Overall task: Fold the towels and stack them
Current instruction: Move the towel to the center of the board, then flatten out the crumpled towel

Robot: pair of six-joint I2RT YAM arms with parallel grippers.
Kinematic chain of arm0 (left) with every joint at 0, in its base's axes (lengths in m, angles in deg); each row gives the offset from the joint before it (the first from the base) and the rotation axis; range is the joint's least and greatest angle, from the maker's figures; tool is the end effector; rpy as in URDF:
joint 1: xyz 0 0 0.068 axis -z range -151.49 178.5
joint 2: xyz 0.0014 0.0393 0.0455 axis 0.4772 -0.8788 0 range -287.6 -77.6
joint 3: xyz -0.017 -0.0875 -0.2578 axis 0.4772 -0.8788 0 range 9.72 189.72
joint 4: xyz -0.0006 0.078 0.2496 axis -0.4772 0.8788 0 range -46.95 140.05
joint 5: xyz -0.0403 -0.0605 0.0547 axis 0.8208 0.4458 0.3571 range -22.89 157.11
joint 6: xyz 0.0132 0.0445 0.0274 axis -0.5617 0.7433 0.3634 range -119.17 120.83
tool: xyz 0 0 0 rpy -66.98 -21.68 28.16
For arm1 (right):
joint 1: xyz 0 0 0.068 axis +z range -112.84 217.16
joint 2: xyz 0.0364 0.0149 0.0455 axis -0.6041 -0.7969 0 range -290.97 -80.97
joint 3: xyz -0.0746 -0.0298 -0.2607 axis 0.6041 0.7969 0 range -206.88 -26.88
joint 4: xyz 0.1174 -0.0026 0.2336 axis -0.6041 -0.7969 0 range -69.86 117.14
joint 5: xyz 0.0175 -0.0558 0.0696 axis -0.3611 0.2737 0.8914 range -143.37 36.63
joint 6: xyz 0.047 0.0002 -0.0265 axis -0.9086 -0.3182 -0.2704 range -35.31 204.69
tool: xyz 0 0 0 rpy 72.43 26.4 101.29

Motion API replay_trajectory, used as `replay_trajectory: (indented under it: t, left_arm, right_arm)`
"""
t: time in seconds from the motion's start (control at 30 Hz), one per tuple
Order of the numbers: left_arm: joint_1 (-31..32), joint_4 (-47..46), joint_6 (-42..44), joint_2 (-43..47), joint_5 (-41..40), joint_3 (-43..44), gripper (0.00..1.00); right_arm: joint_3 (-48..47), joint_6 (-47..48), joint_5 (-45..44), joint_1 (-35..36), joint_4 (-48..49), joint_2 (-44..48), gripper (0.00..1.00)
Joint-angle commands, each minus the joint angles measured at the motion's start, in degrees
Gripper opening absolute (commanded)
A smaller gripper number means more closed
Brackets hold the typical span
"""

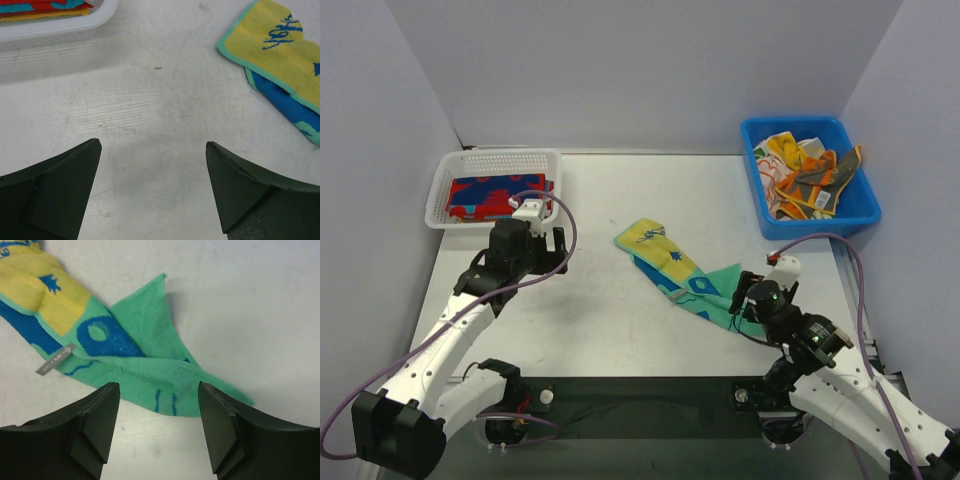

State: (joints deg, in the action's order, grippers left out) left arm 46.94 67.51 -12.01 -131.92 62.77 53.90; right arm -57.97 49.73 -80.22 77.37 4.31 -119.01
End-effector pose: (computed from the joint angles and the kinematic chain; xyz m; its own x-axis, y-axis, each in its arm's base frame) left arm 0.1982 -0.0633 0.2817 -0.5823 -0.0393 -0.8120 0.1303 0.9814 -0.1409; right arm 0.1283 0.0873 0.2534 -0.4694 0.2726 -0.8398 -0.0093 0.9496 0.3134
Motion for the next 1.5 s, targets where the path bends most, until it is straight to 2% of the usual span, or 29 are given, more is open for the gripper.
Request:
replay_trajectory:
  t: [0.0,0.07,0.13,0.17,0.23,0.27,0.43,0.5,0.7,0.83,1.13,1.17,1.47]
  left_arm:
    - [0.3,-3.5,-2.7,-1.7,4.1,1.1,0.97]
    - [0.5,-3.8,-5.4,-3.1,7.4,1.3,0.97]
    - [0.6,-4.5,-6.7,-4.4,10.0,1.3,0.97]
    - [0.6,-4.3,-7.0,-4.6,10.1,1.4,0.97]
    - [0.6,-2.7,-6.8,-4.6,8.4,2.0,0.97]
    - [0.5,-2.2,-6.1,-4.3,7.3,2.3,0.97]
    - [-0.2,0.6,-6.0,-3.4,-2.7,2.3,0.97]
    - [-1.1,1.2,-6.7,-3.9,-4.1,1.4,0.97]
    - [-6.5,4.3,-7.2,-8.1,-2.3,2.4,0.97]
    - [-7.6,4.1,-7.7,-7.1,-1.1,2.0,0.97]
    - [-7.9,3.9,-8.0,-6.0,0.2,1.5,0.97]
    - [-7.8,3.8,-8.0,-5.9,0.5,1.5,0.97]
    - [-8.1,3.2,-8.3,-4.4,1.3,1.1,0.97]
  right_arm:
    - [0.6,-8.9,-0.8,0.2,-18.4,8.2,0.66]
    - [0.0,-5.7,2.9,0.6,-17.6,8.3,0.71]
    - [-3.3,-2.1,5.0,0.6,-13.8,5.7,0.71]
    - [-4.9,4.4,8.4,0.6,-12.0,3.7,0.71]
    - [-8.4,11.7,12.5,0.6,-7.4,-4.7,0.7]
    - [-13.2,16.8,14.7,0.7,-6.9,-11.9,0.7]
    - [-26.5,29.6,20.4,1.9,-1.7,-31.2,0.62]
    - [-32.8,34.0,24.3,2.7,1.5,-40.1,0.6]
    - [-48.0,41.7,30.1,5.3,5.1,-62.2,0.59]
    - [-60.2,45.2,32.1,5.8,5.4,-75.3,0.59]
    - [-73.0,47.7,26.9,6.3,6.1,-89.9,0.56]
    - [-73.7,48.5,23.5,6.5,6.3,-90.6,0.56]
    - [-76.3,50.3,12.7,8.5,7.4,-96.2,0.53]
